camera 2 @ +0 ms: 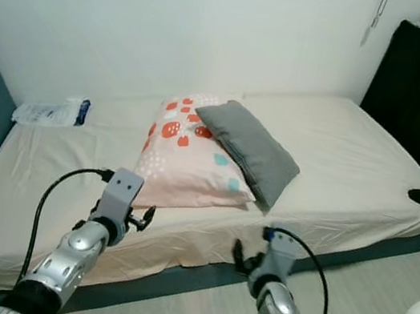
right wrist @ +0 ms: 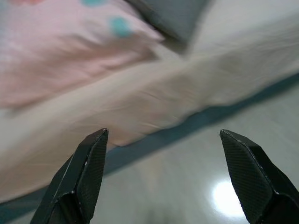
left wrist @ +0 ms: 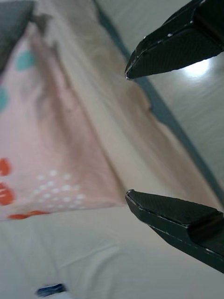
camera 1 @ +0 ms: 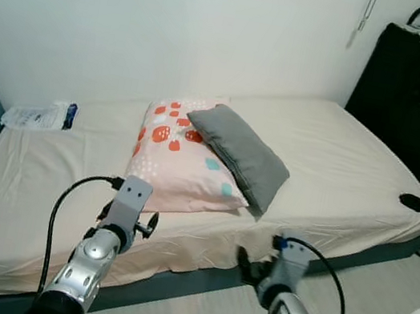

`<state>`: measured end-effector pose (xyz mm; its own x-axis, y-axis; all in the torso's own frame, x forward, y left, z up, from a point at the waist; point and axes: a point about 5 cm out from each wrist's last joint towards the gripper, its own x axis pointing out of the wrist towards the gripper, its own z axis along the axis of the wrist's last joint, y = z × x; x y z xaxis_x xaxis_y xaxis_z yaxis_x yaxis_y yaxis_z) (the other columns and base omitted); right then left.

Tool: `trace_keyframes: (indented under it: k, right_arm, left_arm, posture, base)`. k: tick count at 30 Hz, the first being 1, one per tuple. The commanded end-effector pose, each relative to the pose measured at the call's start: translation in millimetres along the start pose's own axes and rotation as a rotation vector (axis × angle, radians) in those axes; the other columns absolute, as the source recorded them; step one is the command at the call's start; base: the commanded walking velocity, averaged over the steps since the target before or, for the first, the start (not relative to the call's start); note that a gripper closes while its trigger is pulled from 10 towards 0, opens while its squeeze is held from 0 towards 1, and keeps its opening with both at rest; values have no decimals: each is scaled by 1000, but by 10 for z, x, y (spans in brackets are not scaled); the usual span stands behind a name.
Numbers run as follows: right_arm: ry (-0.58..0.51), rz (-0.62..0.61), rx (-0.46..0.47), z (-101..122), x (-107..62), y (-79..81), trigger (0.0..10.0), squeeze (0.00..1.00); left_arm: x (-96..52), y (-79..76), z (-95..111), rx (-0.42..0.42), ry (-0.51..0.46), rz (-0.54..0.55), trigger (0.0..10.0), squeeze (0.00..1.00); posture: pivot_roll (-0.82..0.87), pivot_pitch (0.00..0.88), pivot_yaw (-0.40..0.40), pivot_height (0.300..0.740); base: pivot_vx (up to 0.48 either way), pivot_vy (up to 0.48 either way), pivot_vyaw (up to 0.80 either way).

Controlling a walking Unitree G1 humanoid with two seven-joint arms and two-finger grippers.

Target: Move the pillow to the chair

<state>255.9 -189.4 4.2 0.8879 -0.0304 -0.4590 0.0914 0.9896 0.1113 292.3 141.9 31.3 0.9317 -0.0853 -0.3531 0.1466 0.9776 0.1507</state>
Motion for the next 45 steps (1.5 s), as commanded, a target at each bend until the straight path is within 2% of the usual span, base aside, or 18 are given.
trace_keyframes:
  k: [1,3,9,15,19,22,23,24,25,26,27,29,33,37,38,40,42,45]
  right_arm:
    - [0,46,-31,14,-9,80,10000,0]
    - [-13,63,-11,48,-33,94,10000,0]
    - [-73,43,123,156,-57,117,10000,0]
    - [-152,162,71,273,-77,249,10000,0]
    - [-61,128,53,193,-30,253,10000,0]
    - [-61,145,32,199,-29,296,10000,0]
    - [-61,157,-6,207,-25,337,10000,0]
    - [-85,182,-103,237,-19,408,10000,0]
    - [-85,182,-103,237,-19,408,10000,0]
    - [-101,200,-170,255,-17,456,10000,0]
    - [-101,200,-170,255,-17,456,10000,0]
    - [-134,225,-256,311,4,532,10000,0]
    - [-73,323,-322,323,35,675,10000,0]
    - [-70,326,-330,335,44,691,10000,0]
    - [-95,320,-387,361,71,704,10000,0]
    - [-95,320,-387,361,71,704,10000,0]
    - [-107,352,-486,349,65,722,10000,0]
    - [-113,366,-537,342,57,710,10000,0]
  left_arm:
    - [-18,35,-76,-4,30,19,10000,0]
    - [-45,18,-122,29,37,-2,10000,0]
    - [-84,19,-185,6,72,-24,10000,0]
    - [-68,97,-170,-13,77,0,10000,0]
    - [-73,99,-211,48,97,0,10000,0]
    - [-85,83,-214,67,92,-17,10000,0]
    - [-96,74,-215,76,90,-32,10000,0]
    - [-113,89,-208,92,82,-40,10000,0]
    - [-113,89,-208,92,82,-40,10000,0]
    - [-125,101,-203,102,78,-44,10000,0]
    - [-125,101,-203,102,78,-44,10000,0]
    - [-178,182,-215,71,85,-22,10000,0]
    - [-211,321,-226,14,124,23,10000,0]
    - [-218,345,-226,3,130,33,10000,0]
    - [-234,398,-234,3,136,50,10000,0]
    - [-234,398,-234,3,136,50,10000,0]
    - [-224,452,-216,-20,125,90,10000,0]
    - [-220,449,-206,-40,121,108,10000,0]
  posture:
    - [-92,0,62,740]
    - [-93,0,85,740]
    - [-92,0,88,740]
    - [-93,1,74,740]
    - [-89,1,86,740]
    - [-76,0,112,740]
    - [-72,0,117,740]
    - [-56,14,130,740]
    - [-56,14,130,740]
    - [-56,14,130,740]
    - [-56,14,130,740]
    - [-32,16,124,740]
    - [-14,25,100,740]
    - [-14,25,100,740]
    - [-2,8,50,740]
    - [-2,8,50,740]
    - [-20,5,-25,740]
    - [-30,8,-47,740]
  base:
    - [0,0,0]
    - [0,0,0]
    - [0,0,0]
    - [0,0,0]
    - [0,0,0]
    - [0,0,0]
    - [0,0,0]
    - [0,0,0]
    - [0,0,0]
    - [0,0,0]
    - [0,0,0]
    - [0,0,0]
    - [0,0,0]
    - [0,0,0]
    - [0,0,0]
    - [0,0,0]
    - [0,0,0]
    - [0,0,0]
